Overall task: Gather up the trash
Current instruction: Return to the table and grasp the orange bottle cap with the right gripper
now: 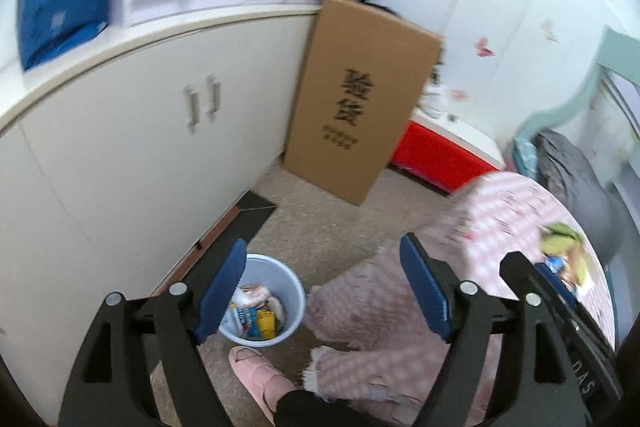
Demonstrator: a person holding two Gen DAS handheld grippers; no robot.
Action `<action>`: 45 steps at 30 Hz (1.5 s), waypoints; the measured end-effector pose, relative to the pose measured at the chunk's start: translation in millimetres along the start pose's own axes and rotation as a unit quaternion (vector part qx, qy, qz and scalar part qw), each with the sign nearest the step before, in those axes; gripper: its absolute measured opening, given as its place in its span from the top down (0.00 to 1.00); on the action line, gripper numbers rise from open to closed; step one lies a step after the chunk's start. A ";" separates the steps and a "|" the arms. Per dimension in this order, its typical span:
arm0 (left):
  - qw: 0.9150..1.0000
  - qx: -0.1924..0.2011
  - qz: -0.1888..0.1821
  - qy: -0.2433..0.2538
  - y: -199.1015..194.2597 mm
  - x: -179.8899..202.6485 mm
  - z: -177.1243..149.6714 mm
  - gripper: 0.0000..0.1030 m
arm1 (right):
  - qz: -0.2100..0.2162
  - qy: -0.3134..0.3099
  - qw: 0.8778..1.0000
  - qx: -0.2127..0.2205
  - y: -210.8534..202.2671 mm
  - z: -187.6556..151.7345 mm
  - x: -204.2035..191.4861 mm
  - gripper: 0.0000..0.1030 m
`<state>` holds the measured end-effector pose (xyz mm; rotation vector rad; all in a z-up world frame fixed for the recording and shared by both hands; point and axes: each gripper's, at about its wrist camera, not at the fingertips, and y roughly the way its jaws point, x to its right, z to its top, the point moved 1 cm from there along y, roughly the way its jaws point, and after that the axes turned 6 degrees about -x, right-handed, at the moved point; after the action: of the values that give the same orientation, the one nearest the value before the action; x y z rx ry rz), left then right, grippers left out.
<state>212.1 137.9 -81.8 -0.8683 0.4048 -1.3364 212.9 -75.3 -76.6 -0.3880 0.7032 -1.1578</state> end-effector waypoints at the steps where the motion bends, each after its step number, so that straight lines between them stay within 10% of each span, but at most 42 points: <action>1: 1.000 0.000 -0.004 0.009 -2.9 10.2 -2.9 0.22 | -0.007 0.003 1.000 0.004 -9.1 -0.4 7.6 0.30; 18: 0.986 -0.030 -0.043 0.156 -8.8 169.0 -60.3 0.22 | -0.084 0.076 0.994 0.004 -85.5 -29.6 144.7 0.28; 45: 0.980 -0.075 -0.025 0.180 38.2 171.9 -69.9 0.22 | -0.105 0.022 0.988 -0.109 -20.5 -23.7 166.7 0.26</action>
<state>227.2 -47.5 -117.6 -0.7631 0.7783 -1.5283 219.9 -235.6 -131.7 -0.6351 0.8460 -1.2947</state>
